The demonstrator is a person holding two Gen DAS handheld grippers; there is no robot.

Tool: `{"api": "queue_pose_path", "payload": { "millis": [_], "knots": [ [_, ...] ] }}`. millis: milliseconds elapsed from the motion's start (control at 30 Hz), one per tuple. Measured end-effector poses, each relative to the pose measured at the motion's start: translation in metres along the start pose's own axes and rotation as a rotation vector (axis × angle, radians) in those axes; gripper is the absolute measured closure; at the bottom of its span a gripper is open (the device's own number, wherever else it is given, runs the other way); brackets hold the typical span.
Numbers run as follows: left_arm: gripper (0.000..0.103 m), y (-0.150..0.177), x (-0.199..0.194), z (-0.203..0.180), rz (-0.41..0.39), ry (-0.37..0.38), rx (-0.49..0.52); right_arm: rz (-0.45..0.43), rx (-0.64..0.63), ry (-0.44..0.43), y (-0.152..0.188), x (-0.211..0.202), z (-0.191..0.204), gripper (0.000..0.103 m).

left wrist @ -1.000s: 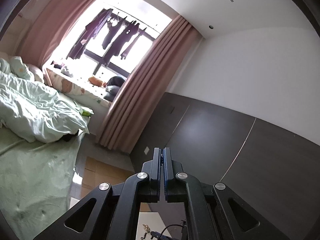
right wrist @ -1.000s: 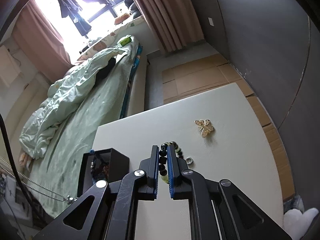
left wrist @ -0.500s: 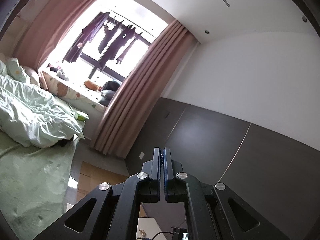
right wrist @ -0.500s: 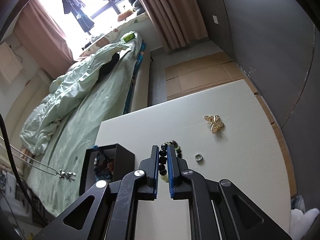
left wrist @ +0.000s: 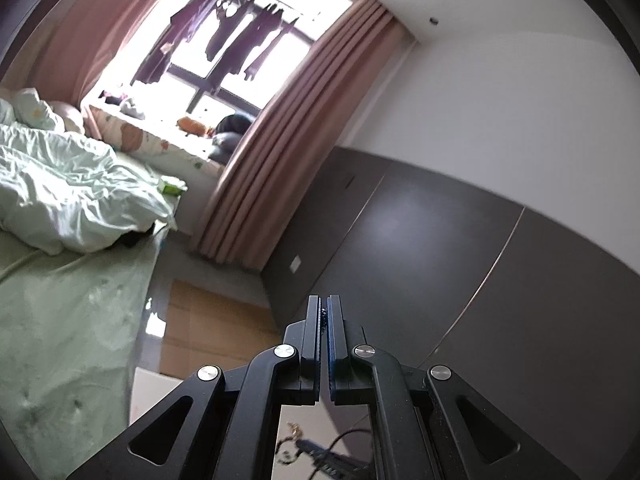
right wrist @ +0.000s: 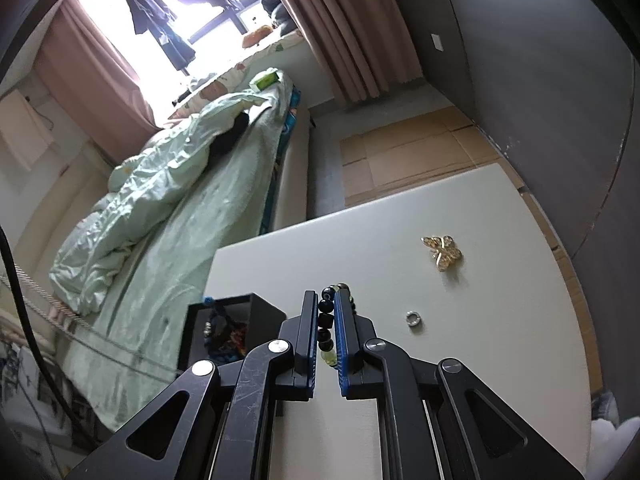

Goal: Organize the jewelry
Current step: 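Carry the bead bracelet over the black box with the right gripper and release it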

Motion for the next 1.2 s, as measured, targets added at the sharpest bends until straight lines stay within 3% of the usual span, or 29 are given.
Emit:
{"api": "queue_pose_path", "payload": {
  "millis": [367,767,933,1167,1200],
  "knots": [
    [0.101,0.053,0.022,0.024,0.162,-0.116,0.013,-0.051,0.043,-0.123,-0.007,-0.012,0.021,0.094],
    [0.101,0.136,0.057,0.085,0.381,-0.214,-0.114,-0.069,0.043,-0.201,-0.003,-0.007,0.046,0.094],
    [0.1,0.167,0.077,0.118,0.507,-0.274,-0.186,-0.068,0.034,-0.215,-0.001,-0.005,0.051,0.094],
    [0.099,0.17,0.075,0.136,0.524,-0.343,-0.197,-0.048,0.016,-0.259,0.004,0.003,0.068,0.094],
    [0.095,0.17,0.074,0.139,0.521,-0.352,-0.199,-0.041,0.014,-0.267,0.005,0.005,0.07,0.094]
  ]
}}
Point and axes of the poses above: each gripper's, at about its wrist camera, not at the fingertips, and x roughly the way its jaws point, z to its left, y to its underside, the point moved 5 cm from there along x, roughly the way its jaws point, and after that the axes turned 4 degrees about -z, right-handed, at the moved point
